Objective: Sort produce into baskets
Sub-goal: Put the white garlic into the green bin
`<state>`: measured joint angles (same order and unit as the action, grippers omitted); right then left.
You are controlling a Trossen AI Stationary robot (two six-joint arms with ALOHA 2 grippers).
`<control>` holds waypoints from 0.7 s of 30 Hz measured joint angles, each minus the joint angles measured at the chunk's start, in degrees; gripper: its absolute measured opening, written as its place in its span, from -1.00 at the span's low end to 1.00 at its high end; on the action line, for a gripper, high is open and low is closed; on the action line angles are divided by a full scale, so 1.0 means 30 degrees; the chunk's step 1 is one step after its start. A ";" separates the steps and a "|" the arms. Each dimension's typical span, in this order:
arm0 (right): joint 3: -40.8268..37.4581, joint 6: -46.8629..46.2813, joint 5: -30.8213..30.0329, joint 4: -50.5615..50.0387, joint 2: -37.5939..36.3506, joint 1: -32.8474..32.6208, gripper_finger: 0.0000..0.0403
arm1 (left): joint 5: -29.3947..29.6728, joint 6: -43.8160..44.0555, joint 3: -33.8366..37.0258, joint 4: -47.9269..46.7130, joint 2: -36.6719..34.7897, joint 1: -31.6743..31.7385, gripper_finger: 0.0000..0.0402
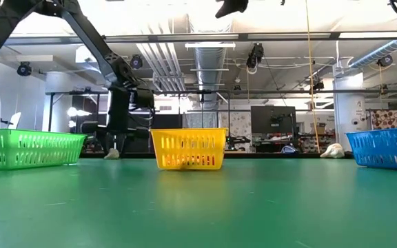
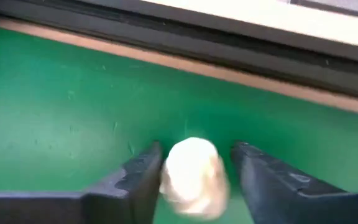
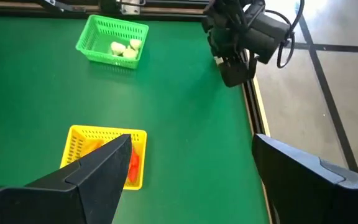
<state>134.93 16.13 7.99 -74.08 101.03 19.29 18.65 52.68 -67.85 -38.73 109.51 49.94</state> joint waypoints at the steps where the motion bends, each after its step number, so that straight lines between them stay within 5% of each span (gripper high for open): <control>1: 0.0000 -0.0062 0.0000 0.0000 0.0000 0.0000 0.61 | -0.0151 -0.0204 0.0073 -0.0032 -0.0173 -0.0018 -0.16; 7: 0.0000 -0.1045 0.0000 -0.0011 0.0000 0.0000 0.61 | -0.0338 -0.1005 0.1023 -0.0377 -0.1457 -0.0542 -0.56; 13: 0.0000 -0.3243 0.0000 -0.0105 0.0000 -0.0090 0.61 | -0.0076 -0.2739 0.2268 -0.0397 -0.4425 -0.2229 -0.56; 21: -0.0051 -0.6600 -0.0088 0.0636 0.0081 -0.1583 0.61 | -0.0326 -0.3487 0.4432 -0.2455 -1.0776 -0.9494 -0.55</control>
<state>134.78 -3.67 7.73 -72.17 101.28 14.54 17.67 42.22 -54.55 -46.09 77.18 21.46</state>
